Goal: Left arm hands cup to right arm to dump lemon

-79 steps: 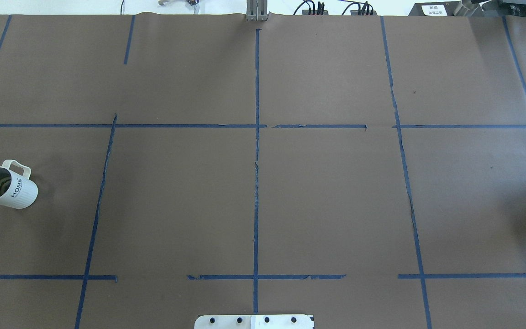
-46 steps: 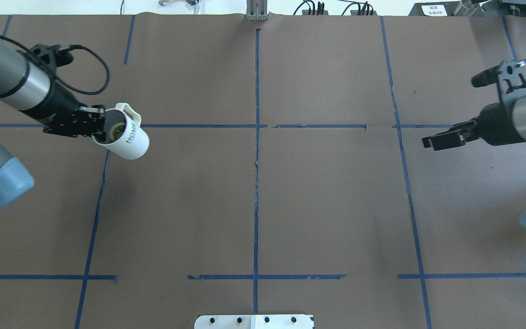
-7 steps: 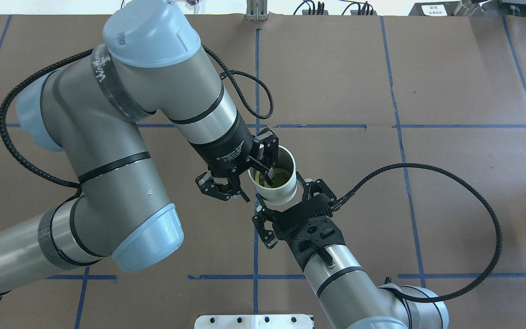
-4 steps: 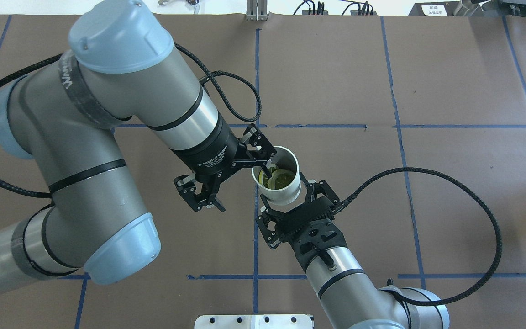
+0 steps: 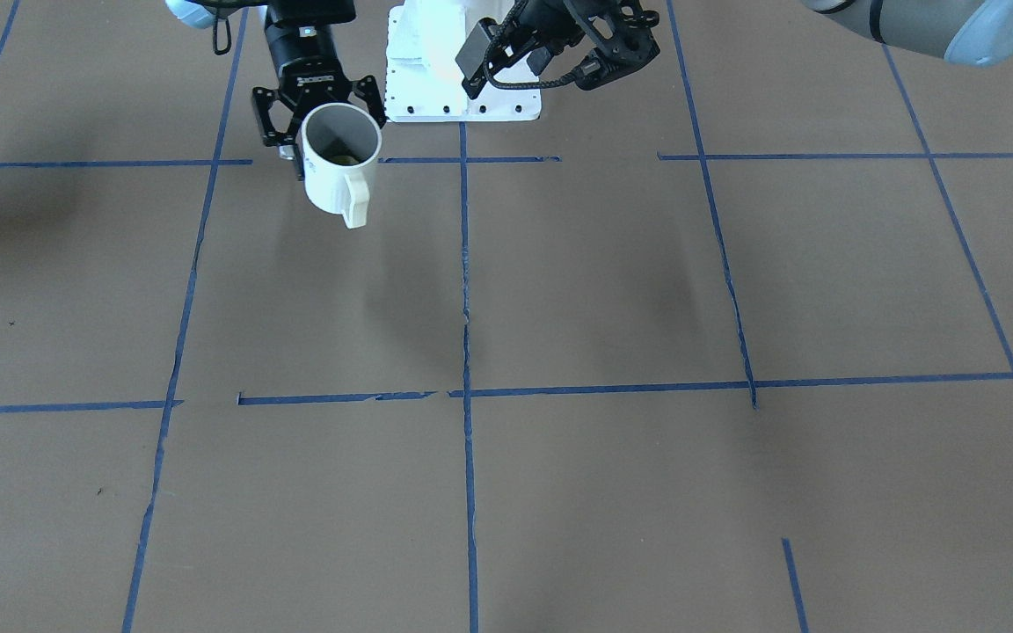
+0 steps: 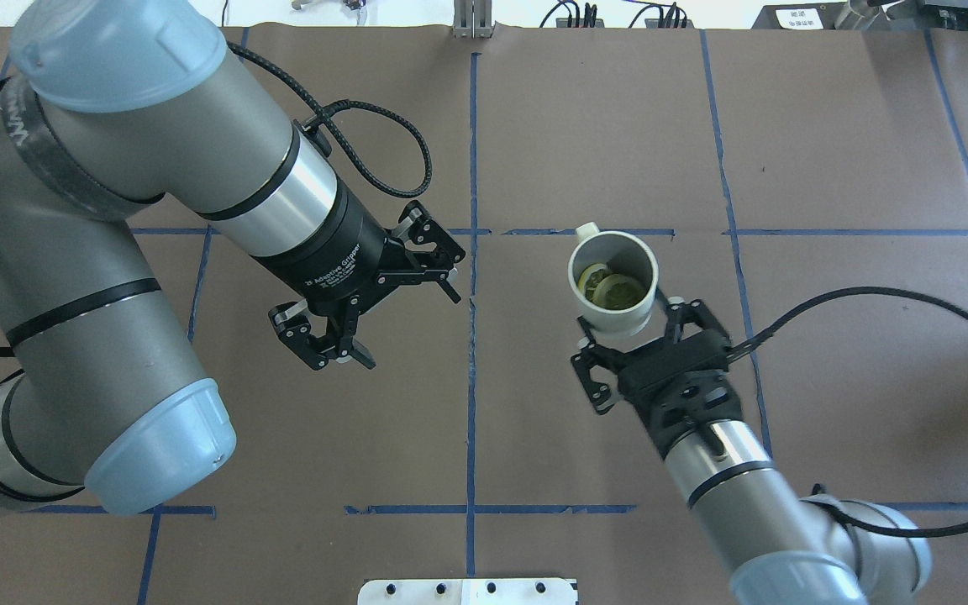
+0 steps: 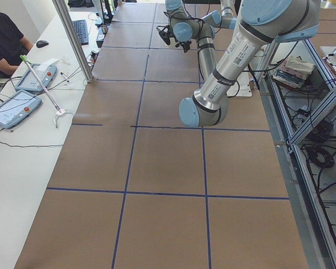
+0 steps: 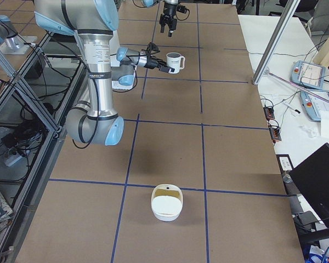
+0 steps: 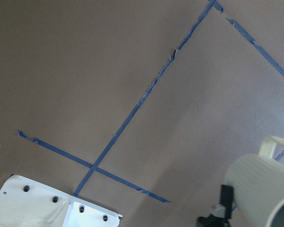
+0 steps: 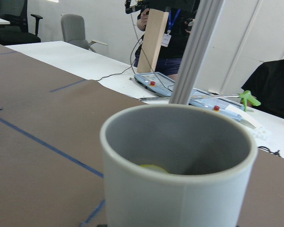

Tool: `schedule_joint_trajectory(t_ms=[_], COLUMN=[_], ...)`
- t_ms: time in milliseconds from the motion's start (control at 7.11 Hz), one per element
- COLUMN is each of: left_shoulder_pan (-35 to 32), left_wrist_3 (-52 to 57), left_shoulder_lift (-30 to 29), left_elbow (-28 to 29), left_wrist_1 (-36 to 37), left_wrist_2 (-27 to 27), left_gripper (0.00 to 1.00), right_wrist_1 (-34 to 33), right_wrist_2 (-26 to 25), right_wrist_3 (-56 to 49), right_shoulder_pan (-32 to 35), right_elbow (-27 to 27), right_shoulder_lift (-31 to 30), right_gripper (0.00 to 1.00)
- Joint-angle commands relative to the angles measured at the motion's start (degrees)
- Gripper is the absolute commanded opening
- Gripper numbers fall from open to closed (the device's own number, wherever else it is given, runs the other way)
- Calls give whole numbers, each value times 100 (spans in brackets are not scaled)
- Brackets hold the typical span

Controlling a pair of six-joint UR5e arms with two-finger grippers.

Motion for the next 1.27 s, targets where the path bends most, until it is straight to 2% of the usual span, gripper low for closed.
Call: schedule_joint_trajectory(t_ms=[0,141,281,562,703,844,984,1125], left_shoulder_pan=[3,3,3,-6,3,3,20,20], left_wrist_3=[-3,-3,-3,-3,-3,-3,-3,-3], left_shoulder_lift=[75,75,75,75,75,84,75,66], left_elbow=[-14,-14,-14,-14,-14,-14,-14,-14], left_wrist_1=[0,0,0,0,0,0,0,0], left_wrist_2=[4,4,4,4,4,4,4,4], left_gripper=[100,100,100,100,100,100,100,100], right_wrist_1=[23,598,1700,2254,2308,2544,2990,4064], right_wrist_2=[12,29,230,381,651,1480,2167,2948], right_wrist_3=[544,1208,1458,1931,2901,3041,3043,3043], right_shoulder_pan=[560,667,833,1097,1394,1998,2543,3201], right_elbow=[469,479,444,418,418,400,95,-639], right_shoulder_lift=[-706,-1080,-1554,-2241,-2497,-2682,-2910,-2991], right_gripper=[16,10,5,2,0,0,0,0])
